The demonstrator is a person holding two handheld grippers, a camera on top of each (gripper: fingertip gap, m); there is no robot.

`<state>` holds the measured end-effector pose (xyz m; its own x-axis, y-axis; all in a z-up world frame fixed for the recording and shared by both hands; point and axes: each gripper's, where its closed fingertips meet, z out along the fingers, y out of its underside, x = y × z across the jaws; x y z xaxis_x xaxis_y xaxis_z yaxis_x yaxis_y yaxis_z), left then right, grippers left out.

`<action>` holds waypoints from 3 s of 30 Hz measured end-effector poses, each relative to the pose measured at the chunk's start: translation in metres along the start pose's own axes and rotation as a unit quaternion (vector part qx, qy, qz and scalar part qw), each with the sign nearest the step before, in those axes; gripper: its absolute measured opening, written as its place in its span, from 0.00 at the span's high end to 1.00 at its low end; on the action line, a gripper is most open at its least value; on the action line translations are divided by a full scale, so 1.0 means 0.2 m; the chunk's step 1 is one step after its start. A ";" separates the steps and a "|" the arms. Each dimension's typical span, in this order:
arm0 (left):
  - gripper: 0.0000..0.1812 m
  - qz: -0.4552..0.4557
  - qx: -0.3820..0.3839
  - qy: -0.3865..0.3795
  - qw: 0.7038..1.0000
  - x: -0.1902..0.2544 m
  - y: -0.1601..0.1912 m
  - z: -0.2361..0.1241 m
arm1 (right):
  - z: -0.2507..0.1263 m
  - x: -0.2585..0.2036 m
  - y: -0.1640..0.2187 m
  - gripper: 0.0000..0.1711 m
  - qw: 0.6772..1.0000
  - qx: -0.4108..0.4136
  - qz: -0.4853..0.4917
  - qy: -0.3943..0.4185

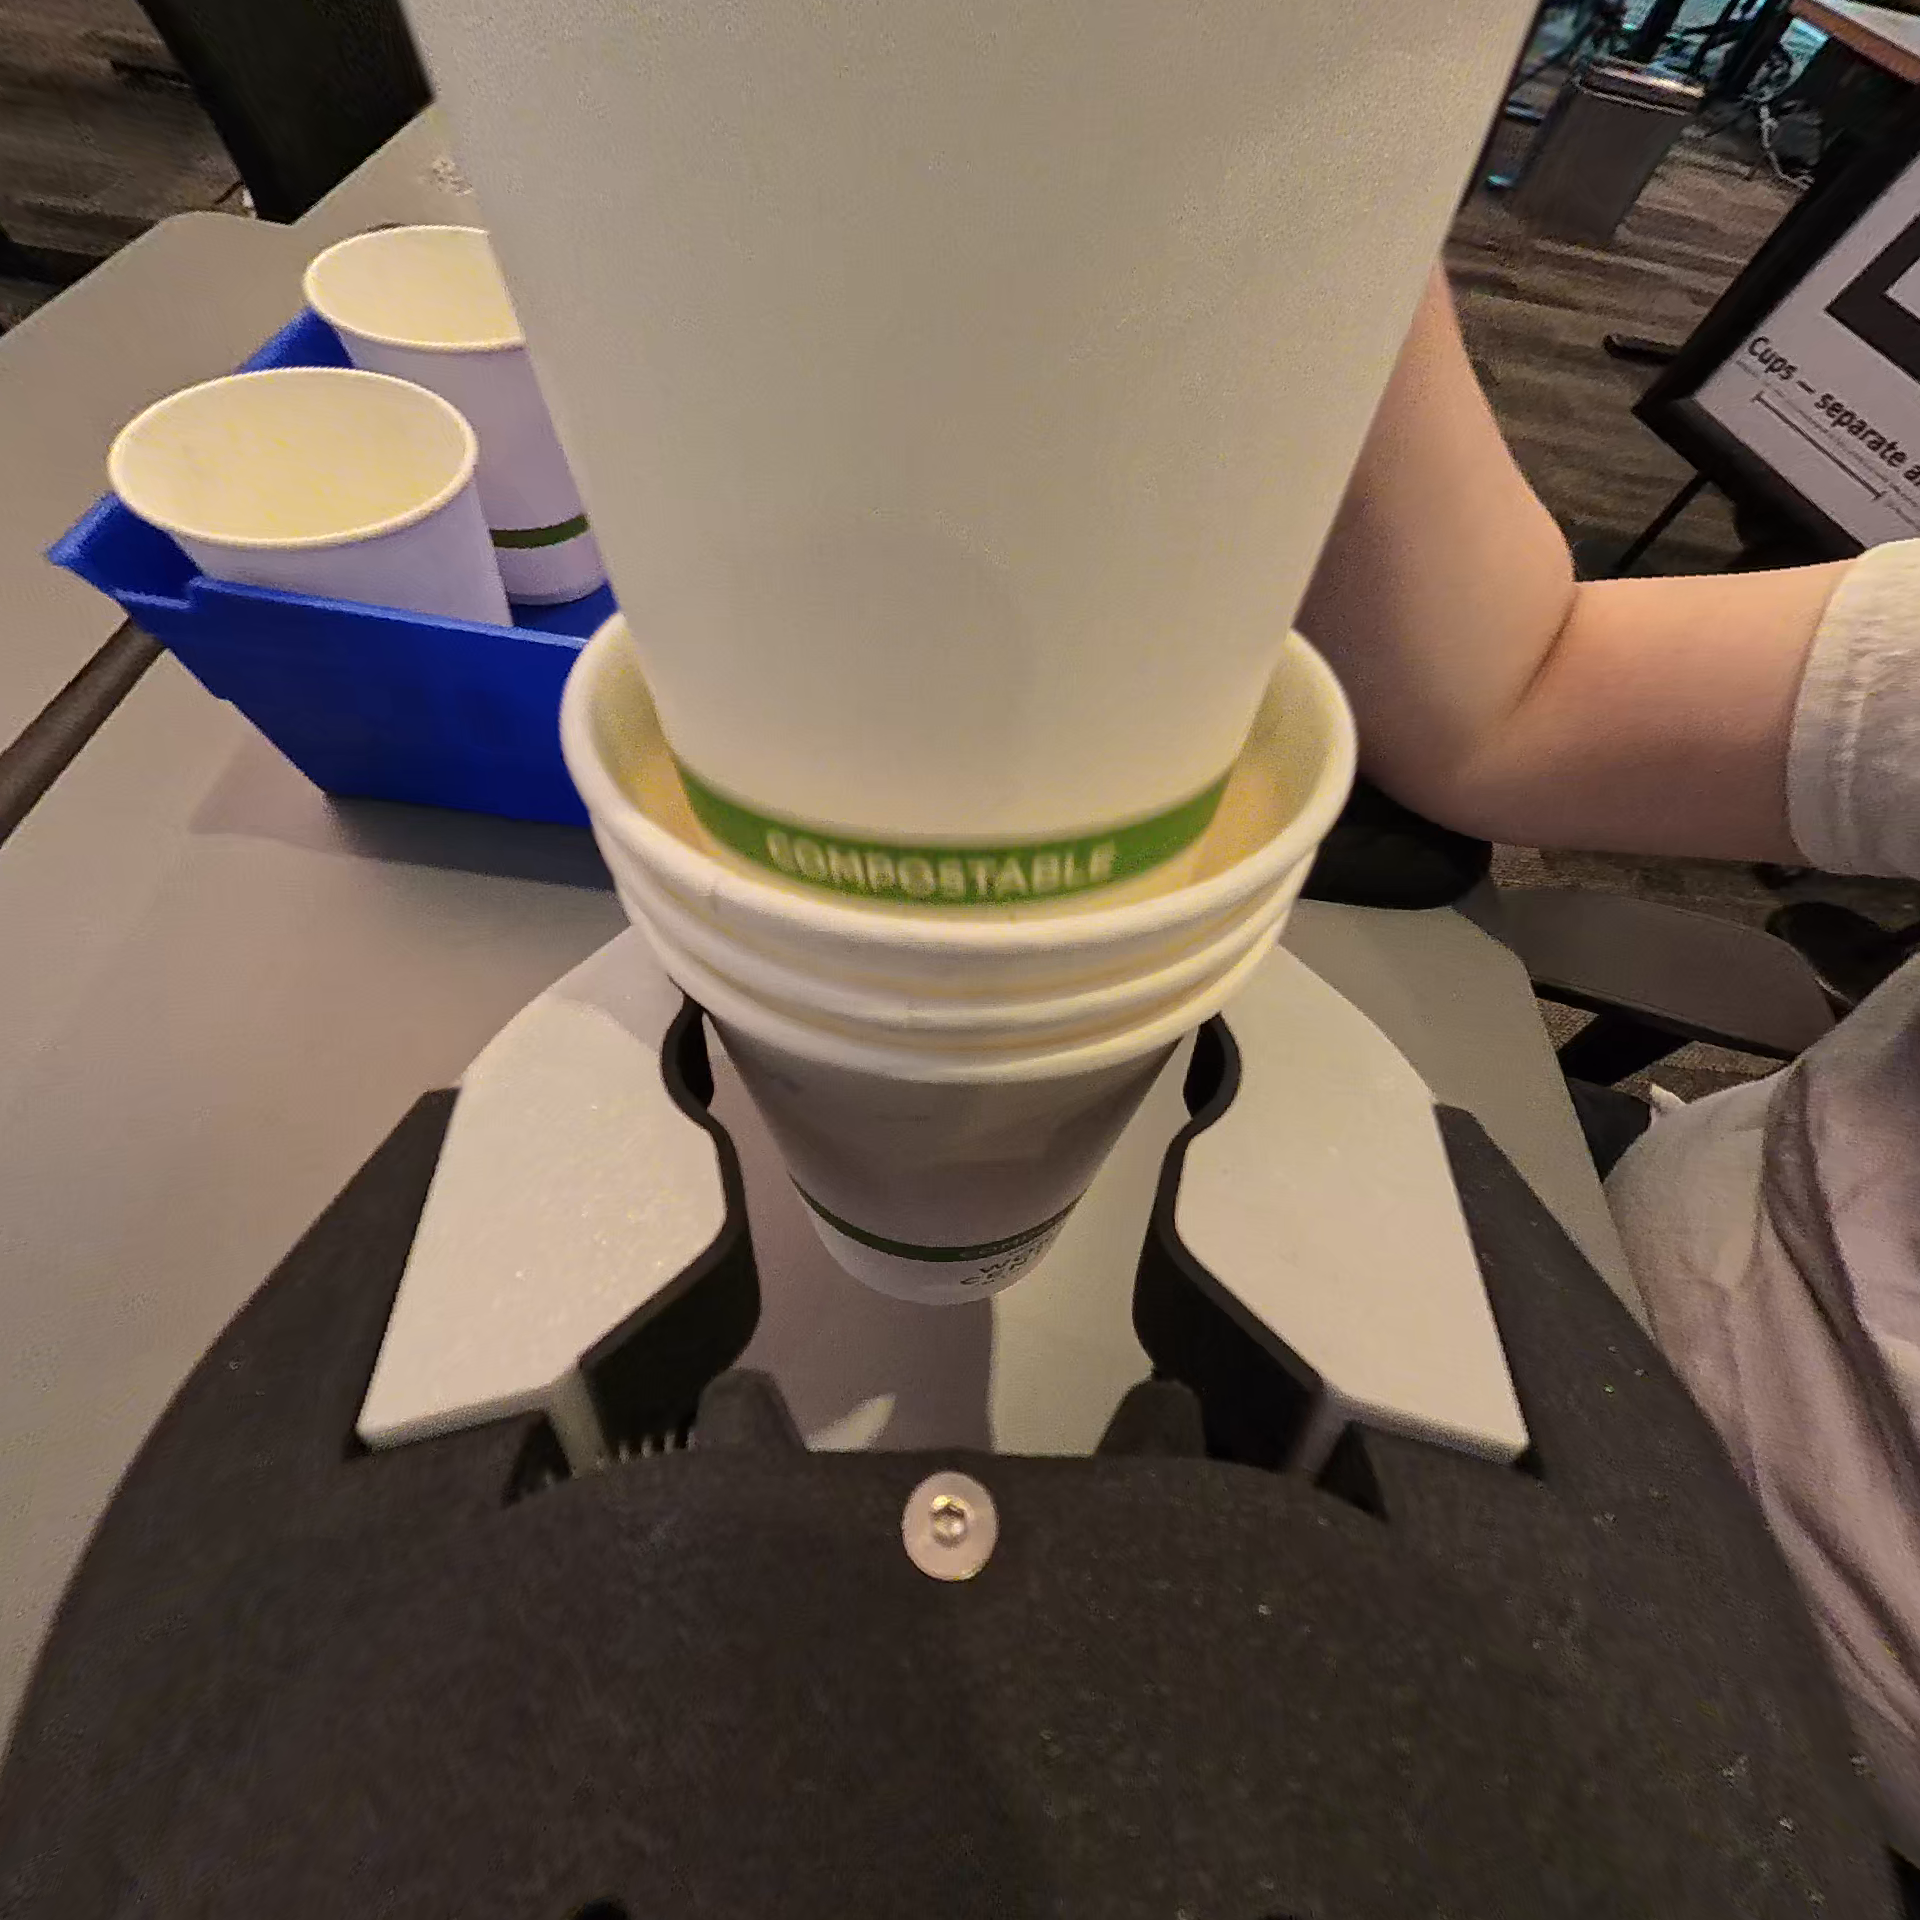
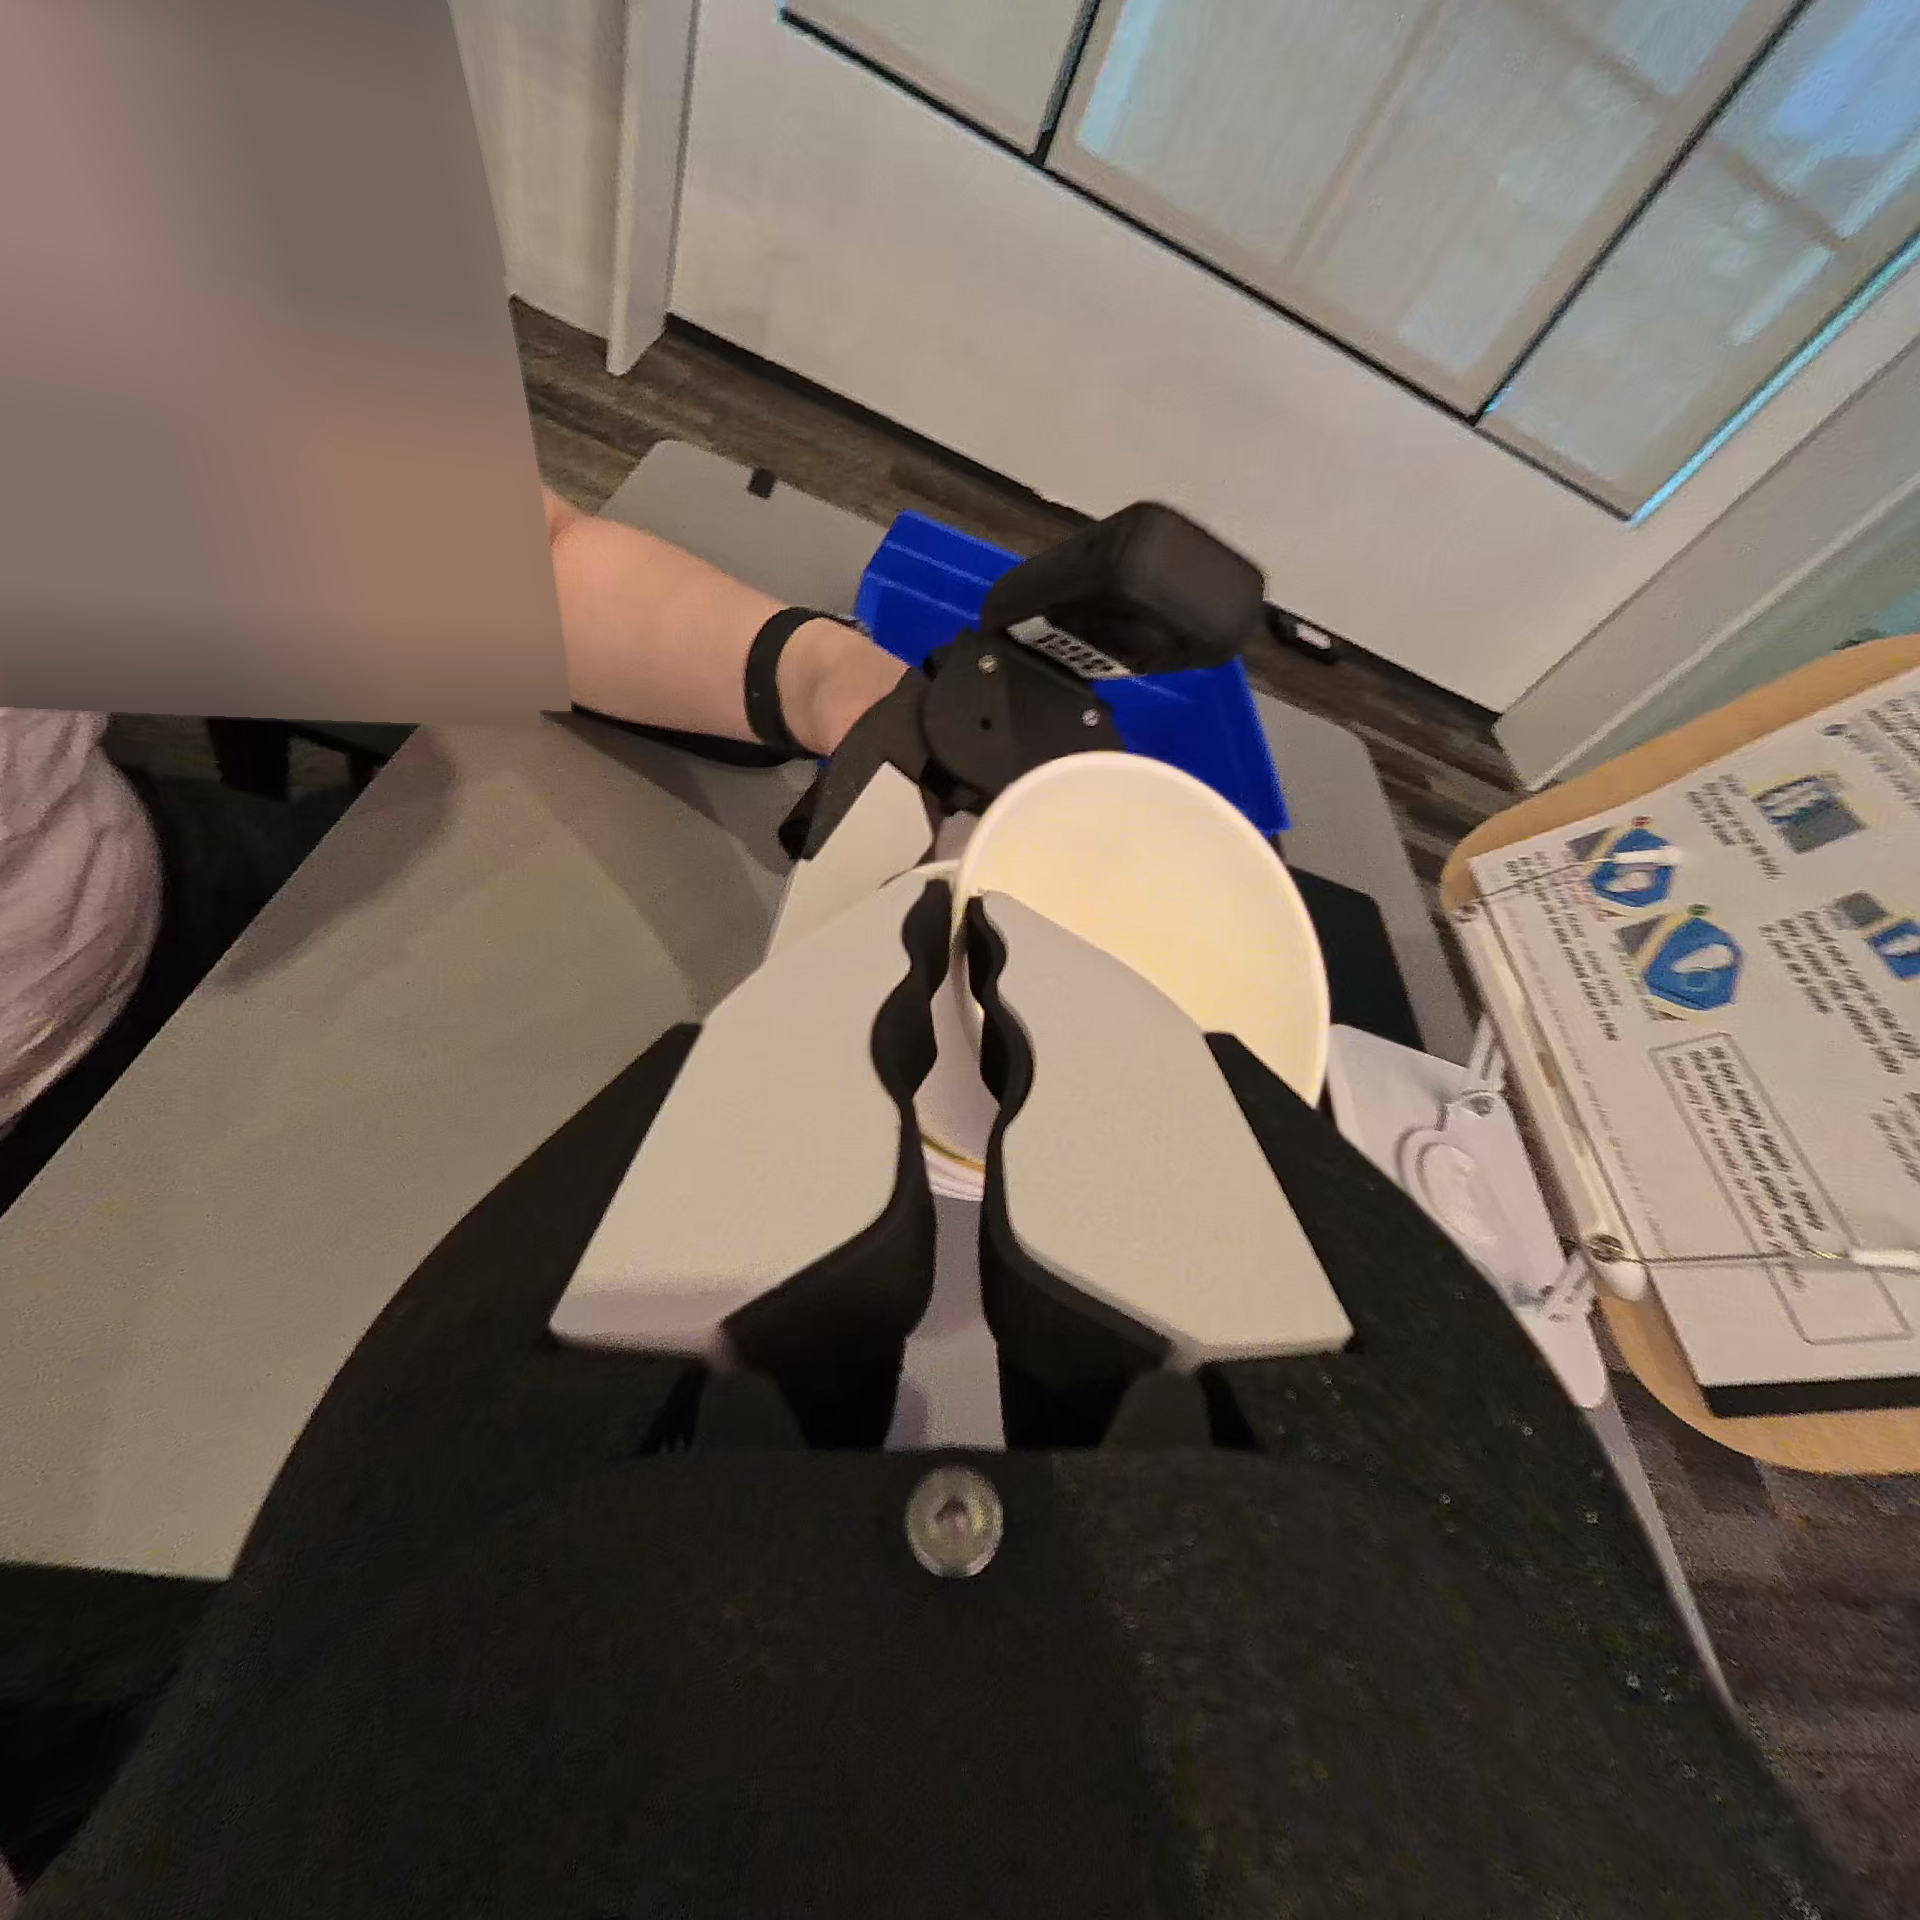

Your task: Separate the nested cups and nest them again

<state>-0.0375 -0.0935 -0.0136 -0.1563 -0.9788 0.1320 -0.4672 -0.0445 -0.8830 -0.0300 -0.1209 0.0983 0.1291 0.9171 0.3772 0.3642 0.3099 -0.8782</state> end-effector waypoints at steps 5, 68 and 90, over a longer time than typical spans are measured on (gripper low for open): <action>0.50 -0.017 -0.014 -0.030 0.999 -0.07 0.04 0.00 | -0.10 0.07 -0.06 0.98 0.998 0.011 -0.008 0.065; 0.50 -0.038 -0.043 -0.062 0.996 -0.14 0.09 0.00 | -0.79 0.05 1.17 0.98 0.839 -0.462 0.222 0.181; 0.50 -0.024 -0.065 -0.066 0.995 -0.13 0.13 0.03 | 0.14 -0.12 0.19 0.91 0.976 -0.216 -0.033 0.016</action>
<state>-0.0402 -0.0700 -0.0418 -0.0200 -0.9943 0.1045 -0.5813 -0.0735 -0.8104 -0.0454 -0.1236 0.0484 0.1185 0.8882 0.4439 0.7269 0.2270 -0.6482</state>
